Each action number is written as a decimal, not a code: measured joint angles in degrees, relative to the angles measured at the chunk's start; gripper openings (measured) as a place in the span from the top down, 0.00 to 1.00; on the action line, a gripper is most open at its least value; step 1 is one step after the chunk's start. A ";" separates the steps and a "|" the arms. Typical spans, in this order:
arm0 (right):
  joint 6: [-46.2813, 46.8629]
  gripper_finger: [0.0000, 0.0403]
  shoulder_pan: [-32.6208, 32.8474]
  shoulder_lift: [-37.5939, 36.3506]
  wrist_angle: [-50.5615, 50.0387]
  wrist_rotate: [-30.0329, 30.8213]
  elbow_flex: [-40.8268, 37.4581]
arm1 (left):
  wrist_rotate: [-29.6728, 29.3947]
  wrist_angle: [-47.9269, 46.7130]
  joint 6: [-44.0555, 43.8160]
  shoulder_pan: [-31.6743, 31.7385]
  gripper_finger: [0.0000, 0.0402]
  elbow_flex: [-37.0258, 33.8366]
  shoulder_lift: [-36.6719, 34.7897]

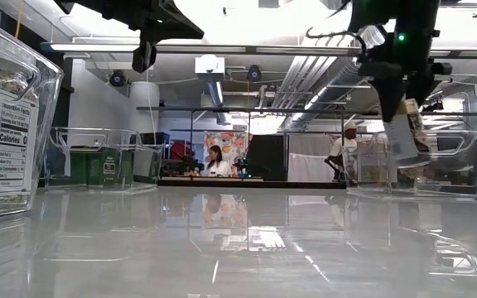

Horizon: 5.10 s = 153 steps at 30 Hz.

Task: Sort spices by type
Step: Put the golden seasoning bottle into the top right transparent bin, then return to Home Position

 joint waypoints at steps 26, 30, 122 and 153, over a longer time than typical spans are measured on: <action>1.49 0.33 -26.43 0.09 20.56 -8.53 -7.17 | 1.60 0.00 0.73 0.15 1.00 0.00 0.00; 4.58 0.33 -26.71 0.09 23.57 -8.14 -9.28 | 1.57 0.02 0.73 0.26 1.00 0.00 0.00; -6.54 1.00 9.90 -24.11 46.91 -12.19 -9.31 | -6.41 24.70 17.22 -4.52 1.00 -43.93 -49.29; -24.23 1.00 19.27 -52.95 97.61 -18.80 -51.45 | -7.43 26.35 17.75 -4.55 1.00 -43.93 -49.24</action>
